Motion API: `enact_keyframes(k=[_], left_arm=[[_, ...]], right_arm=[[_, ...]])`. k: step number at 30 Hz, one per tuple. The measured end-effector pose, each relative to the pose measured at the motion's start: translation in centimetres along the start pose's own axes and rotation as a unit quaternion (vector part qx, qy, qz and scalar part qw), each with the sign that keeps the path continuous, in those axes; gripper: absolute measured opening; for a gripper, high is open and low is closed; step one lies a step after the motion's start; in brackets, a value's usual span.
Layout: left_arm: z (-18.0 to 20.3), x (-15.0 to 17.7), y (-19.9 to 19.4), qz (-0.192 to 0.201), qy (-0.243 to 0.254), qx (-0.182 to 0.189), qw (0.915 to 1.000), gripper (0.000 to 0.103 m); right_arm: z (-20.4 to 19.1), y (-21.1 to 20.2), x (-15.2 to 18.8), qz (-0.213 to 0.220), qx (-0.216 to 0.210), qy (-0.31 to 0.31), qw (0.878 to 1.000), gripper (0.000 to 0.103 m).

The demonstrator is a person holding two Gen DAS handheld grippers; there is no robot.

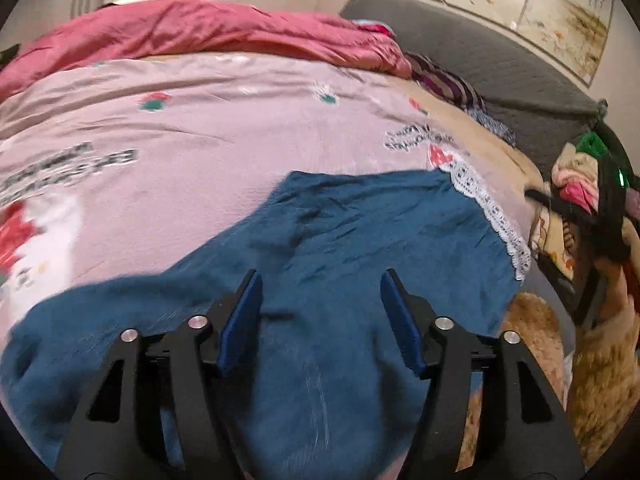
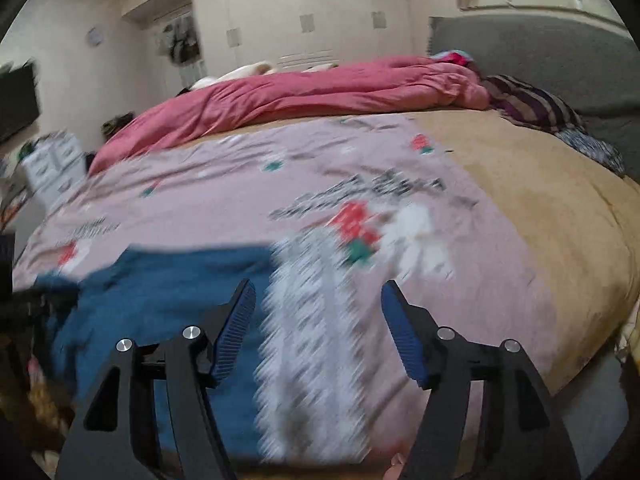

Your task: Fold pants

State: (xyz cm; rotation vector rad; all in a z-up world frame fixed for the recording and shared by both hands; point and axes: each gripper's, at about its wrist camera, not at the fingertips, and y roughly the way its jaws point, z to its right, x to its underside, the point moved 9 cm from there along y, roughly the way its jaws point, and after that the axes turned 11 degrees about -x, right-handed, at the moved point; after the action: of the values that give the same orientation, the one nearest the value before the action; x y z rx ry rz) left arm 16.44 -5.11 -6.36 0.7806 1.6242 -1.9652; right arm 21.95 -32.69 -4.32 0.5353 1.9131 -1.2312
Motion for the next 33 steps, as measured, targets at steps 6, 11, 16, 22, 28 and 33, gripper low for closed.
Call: enact_keyframes(k=[6,11,16,22,28,33], left_arm=[[-4.3,2.4,-5.3,0.02,-0.043,-0.06,0.9971,0.062],[-8.4,4.4,-9.1,0.031,-0.075,-0.115,0.99,0.076],[-13.3,5.8,-9.2,0.02,-0.124,-0.166,0.9781,0.077],[-13.6,6.2,-5.5,-0.01,-0.151,-0.12,0.9811,0.043],[-14.4,5.1,-8.3,0.023,-0.125,-0.159,0.9791,0.031],[-14.9,7.2,-5.6,-0.016,-0.114,-0.172,0.9784,0.033]], right_arm=[[-7.3,1.2,4.0,-0.053,-0.048,-0.048,0.996,0.065],[-9.0,4.1,5.6,-0.099,-0.046,-0.055,0.993,0.066],[-7.3,6.0,8.1,-0.146,-0.038,-0.006,0.989,0.067],[-6.9,5.2,8.7,-0.141,-0.039,0.011,0.989,0.067],[-5.9,4.3,9.7,-0.155,-0.016,0.003,0.988,0.067],[-5.6,4.4,10.6,-0.164,-0.01,-0.001,0.986,0.068]])
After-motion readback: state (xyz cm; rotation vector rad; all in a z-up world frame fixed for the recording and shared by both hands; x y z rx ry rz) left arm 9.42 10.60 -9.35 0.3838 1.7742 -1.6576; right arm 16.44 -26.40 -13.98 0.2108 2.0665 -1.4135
